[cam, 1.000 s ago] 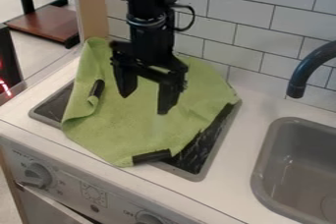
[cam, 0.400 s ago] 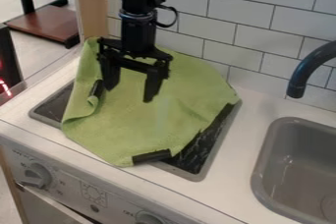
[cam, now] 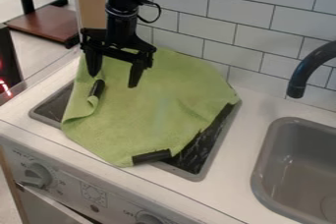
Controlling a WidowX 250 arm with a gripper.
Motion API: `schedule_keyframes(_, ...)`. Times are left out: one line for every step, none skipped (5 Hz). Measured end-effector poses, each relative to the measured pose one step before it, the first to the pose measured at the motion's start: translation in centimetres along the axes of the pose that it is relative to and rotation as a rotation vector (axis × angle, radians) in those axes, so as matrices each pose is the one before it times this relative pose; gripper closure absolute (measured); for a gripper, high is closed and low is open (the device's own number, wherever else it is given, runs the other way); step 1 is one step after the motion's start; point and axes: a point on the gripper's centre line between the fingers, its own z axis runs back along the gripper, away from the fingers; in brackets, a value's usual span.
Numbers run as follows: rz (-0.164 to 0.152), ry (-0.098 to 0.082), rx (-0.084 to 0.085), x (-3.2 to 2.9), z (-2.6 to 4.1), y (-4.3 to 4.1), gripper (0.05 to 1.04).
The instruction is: Fold the cloth from bottom left to top right
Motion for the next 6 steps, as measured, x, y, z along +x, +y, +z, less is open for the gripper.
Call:
schedule_keyframes(0.0505, 0.0206, 0.036, 0.274, -1.23, 1.263, 0.085)
schedule_keyframes(0.0353, 0.02, 0.0332, 0.25, -1.225, 0.731, 0.085)
schedule_keyframes(0.0181, 0.0241, 0.0193, 0.033, -1.137, 0.684, 0.085)
schedule_keyframes(0.0014, 0.0023, 0.0108, 0.077, -0.91, -0.107, 0.085)
schedule_keyframes(0.0024, 0.0237, 0.0118, 0.104, -0.918, -0.161, 0.141)
schedule_keyframes(0.0203, -0.0203, 0.0088, 0.321, 0.004, 0.143, 0.45)
